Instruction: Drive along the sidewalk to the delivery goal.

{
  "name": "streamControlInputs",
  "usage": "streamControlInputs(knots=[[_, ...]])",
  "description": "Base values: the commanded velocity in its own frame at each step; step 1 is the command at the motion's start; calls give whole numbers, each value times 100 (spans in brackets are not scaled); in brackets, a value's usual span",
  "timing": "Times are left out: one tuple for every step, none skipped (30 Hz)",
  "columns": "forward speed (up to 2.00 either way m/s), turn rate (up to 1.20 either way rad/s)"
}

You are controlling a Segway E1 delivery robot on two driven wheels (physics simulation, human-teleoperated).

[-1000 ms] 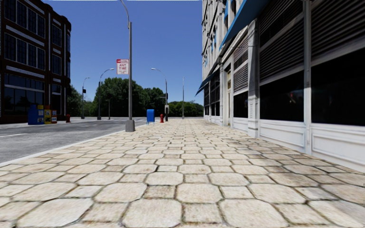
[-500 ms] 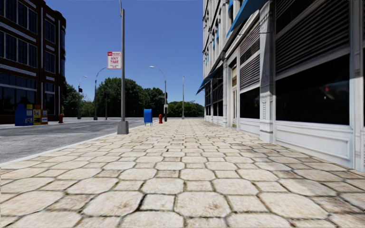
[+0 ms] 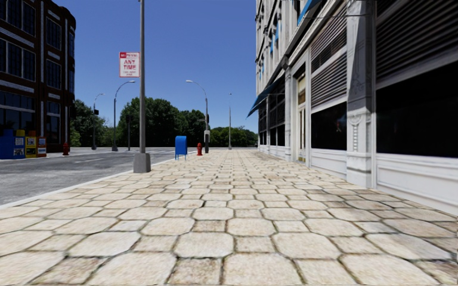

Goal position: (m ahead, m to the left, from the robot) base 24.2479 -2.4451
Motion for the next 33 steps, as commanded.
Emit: streamControlInputs(knots=[[200, 0], [200, 0], [200, 0], [200, 0], [200, 0], [200, 0], [200, 0], [200, 0], [200, 0], [200, 0], [200, 0], [200, 0], [200, 0], [200, 0], [200, 0], [200, 0], [200, 0], [200, 0], [200, 0], [200, 0], [200, 0], [200, 0], [200, 0], [200, 0], [200, 0], [200, 0], [200, 0], [200, 0], [200, 0], [200, 0], [200, 0], [200, 0], [200, 0]])
